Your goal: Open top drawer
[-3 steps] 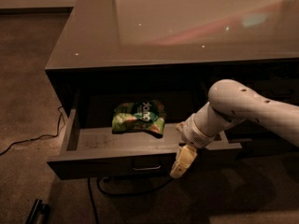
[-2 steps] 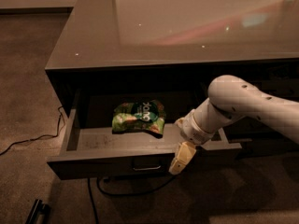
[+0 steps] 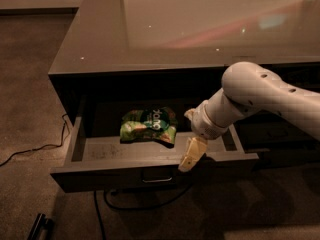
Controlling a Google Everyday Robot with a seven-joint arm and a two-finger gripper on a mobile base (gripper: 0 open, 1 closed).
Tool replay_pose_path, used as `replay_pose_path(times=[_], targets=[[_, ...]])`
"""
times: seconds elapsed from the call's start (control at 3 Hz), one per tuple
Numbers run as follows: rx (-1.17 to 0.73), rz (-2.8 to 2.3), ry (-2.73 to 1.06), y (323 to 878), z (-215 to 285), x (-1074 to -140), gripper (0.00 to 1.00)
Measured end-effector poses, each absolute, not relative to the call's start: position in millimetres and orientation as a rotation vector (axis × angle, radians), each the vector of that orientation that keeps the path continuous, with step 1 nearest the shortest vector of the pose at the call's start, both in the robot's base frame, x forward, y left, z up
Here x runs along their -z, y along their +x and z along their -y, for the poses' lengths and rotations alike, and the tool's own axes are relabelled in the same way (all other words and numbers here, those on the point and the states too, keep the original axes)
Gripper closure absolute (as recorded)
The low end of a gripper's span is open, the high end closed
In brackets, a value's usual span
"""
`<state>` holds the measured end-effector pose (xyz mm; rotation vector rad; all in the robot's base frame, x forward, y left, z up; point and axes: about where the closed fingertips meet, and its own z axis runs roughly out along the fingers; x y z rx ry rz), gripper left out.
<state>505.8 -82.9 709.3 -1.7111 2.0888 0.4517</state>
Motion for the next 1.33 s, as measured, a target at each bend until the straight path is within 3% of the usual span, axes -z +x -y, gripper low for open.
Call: replay_pose_path(times=[0.67,1.33], targets=[[-0.412,-2.081,-1.684,539,80,-712,0.41],[-0.41,-2.121,-1.702,558,79,-687,0.88]])
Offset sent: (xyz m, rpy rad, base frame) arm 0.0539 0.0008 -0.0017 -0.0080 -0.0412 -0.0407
